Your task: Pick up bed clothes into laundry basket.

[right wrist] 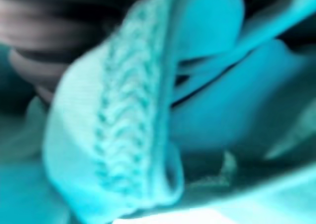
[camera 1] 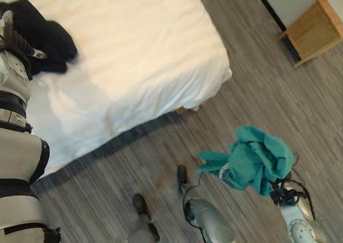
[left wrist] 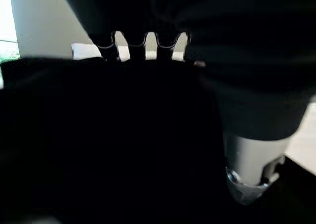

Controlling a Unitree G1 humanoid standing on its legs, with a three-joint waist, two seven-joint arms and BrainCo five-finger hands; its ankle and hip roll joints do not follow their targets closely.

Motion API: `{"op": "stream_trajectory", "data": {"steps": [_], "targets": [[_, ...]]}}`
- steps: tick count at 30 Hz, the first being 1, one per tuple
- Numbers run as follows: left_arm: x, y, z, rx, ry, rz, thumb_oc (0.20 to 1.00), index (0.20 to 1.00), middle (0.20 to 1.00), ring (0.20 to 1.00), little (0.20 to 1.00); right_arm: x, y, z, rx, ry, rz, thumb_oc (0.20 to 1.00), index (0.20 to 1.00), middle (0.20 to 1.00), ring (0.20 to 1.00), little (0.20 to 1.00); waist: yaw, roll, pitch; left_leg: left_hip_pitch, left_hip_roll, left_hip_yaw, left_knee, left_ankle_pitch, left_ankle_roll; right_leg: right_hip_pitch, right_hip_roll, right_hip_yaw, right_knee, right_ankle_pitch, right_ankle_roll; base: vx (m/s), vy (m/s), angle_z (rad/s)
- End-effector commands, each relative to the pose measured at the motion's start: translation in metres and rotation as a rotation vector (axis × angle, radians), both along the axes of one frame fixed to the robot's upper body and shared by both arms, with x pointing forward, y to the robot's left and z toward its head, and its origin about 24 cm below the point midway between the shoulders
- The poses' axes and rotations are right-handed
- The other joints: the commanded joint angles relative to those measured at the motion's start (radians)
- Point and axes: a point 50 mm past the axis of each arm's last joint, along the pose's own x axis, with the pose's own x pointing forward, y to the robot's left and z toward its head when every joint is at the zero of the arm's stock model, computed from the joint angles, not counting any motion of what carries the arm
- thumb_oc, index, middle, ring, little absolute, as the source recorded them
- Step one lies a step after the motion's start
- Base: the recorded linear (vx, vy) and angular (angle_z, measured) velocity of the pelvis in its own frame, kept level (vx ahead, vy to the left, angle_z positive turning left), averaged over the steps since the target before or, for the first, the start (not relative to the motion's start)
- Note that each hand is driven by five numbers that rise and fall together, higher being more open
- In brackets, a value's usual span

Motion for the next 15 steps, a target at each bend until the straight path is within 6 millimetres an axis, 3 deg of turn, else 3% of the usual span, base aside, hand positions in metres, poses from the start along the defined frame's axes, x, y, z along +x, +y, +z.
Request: {"op": "stream_trajectory", "data": {"steps": [1,6,7,8,14,15], "targets": [[-0.017,0.006,0.04,0.005,-0.145,0.024,1.0,1.0,1.0,1.0,1.0,0.019,-0.012,0.034,0.0,-0.183,-0.018,0.2,0.2,0.2,0.2,0.2,0.013,0.025,0.053,-0.048,0.062,-0.12,0.012,0.079,-0.002,0.089,-0.051,-0.034,0.028,-0.067,0.121,-0.1,-0.043,0.06],[-0.016,0.011,0.028,-0.126,-0.188,-0.002,1.0,1.0,1.0,1.0,1.0,0.014,-0.01,0.025,0.012,-0.144,-0.04,0.2,0.2,0.2,0.2,0.2,0.002,0.01,0.064,-0.124,0.068,-0.139,0.056,0.073,-0.002,0.043,-0.048,-0.041,0.021,-0.048,0.124,-0.06,-0.017,0.03],[-0.017,0.018,0.014,-0.242,-0.206,-0.002,0.727,0.727,0.727,0.727,0.727,0.01,-0.009,0.019,0.008,-0.113,-0.036,0.2,0.2,0.2,0.2,0.2,0.0,0.008,0.059,-0.151,0.07,-0.142,0.082,0.064,-0.002,0.029,-0.047,-0.035,0.022,-0.046,0.122,-0.05,0.039,-0.06],[-0.018,0.021,0.007,-0.281,-0.214,0.001,0.2,0.2,0.2,0.2,0.2,0.008,-0.01,0.017,0.006,-0.106,-0.036,0.2,0.2,0.2,0.2,0.2,0.001,0.007,0.055,-0.151,0.07,-0.142,0.087,0.06,-0.002,0.03,-0.047,-0.032,0.023,-0.048,0.121,-0.05,0.039,-0.09],[-0.01,0.01,0.009,-0.423,-0.329,-0.125,0.2,0.2,0.2,0.2,0.2,0.003,-0.018,0.012,-0.02,-0.071,-0.054,0.2,0.2,0.2,0.2,0.2,0.007,0.025,0.036,-0.119,0.063,-0.144,0.075,0.053,-0.001,0.057,-0.051,-0.033,0.022,-0.058,0.12,-0.03,0.03,-0.07],[0.0,-0.005,0.01,-0.622,-0.485,-0.292,0.2,0.2,0.2,0.2,0.2,0.004,-0.022,0.012,-0.028,-0.065,-0.073,0.2,0.2,0.2,0.2,0.2,0.022,0.047,0.031,-0.084,0.054,-0.15,0.046,0.059,0.0,0.083,-0.062,-0.041,0.023,-0.064,0.122,0.03,0.057,0.06]]}}
